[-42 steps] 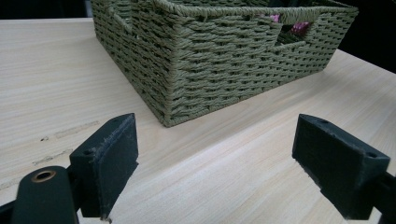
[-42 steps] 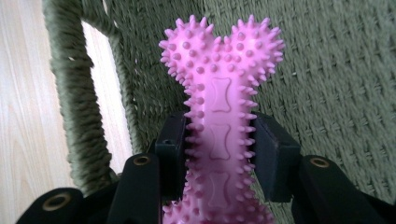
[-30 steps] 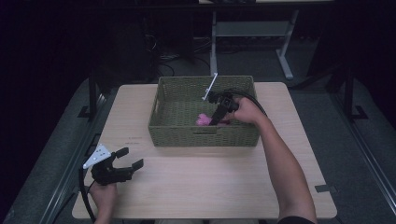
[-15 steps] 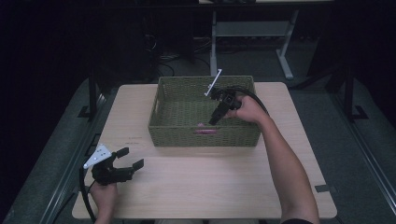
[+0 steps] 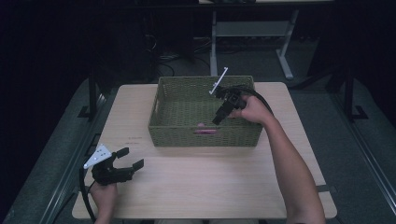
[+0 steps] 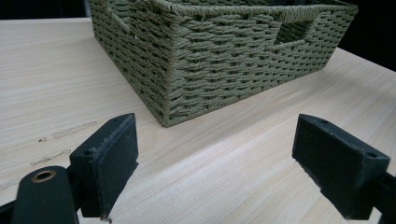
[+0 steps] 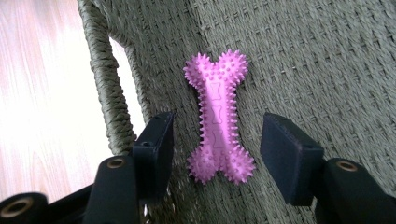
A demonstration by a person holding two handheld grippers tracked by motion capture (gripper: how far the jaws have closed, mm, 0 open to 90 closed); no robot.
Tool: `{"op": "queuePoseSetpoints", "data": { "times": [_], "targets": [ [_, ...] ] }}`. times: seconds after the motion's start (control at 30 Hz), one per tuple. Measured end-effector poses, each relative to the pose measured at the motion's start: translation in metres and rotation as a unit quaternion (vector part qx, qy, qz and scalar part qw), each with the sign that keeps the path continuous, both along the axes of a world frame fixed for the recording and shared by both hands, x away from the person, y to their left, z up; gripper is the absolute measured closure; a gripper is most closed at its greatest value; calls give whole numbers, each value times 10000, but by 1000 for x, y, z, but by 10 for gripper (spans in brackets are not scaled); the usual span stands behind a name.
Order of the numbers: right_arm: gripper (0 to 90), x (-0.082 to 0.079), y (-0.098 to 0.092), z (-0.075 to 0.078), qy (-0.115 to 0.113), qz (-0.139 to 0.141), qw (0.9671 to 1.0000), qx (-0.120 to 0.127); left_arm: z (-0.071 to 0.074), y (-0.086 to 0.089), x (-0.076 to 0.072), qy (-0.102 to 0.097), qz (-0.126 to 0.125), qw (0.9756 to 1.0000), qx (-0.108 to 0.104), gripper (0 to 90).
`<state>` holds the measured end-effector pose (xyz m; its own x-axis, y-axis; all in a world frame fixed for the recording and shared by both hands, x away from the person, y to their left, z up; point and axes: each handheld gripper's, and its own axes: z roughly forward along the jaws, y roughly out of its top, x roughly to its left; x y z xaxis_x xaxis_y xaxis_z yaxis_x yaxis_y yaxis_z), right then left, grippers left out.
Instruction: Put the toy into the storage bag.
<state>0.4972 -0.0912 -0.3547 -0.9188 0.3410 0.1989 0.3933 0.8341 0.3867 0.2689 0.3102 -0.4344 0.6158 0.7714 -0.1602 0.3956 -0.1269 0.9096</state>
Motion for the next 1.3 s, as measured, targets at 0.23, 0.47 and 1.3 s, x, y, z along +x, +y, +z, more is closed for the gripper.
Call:
{"op": "queuePoseSetpoints", "data": {
  "times": [0.23,0.47,1.3],
  "targets": [
    [416,-1,-3,4,-52,-72,10000,2,0,0,0,0,0,10000,8,139],
    [409,-3,-4,8,-56,-104,9999,-7,0,0,0,-2,-8,10000,11,139],
    [382,-17,-15,29,-272,-149,9995,62,0,-1,0,-5,-22,10000,43,138]
  ]
}}
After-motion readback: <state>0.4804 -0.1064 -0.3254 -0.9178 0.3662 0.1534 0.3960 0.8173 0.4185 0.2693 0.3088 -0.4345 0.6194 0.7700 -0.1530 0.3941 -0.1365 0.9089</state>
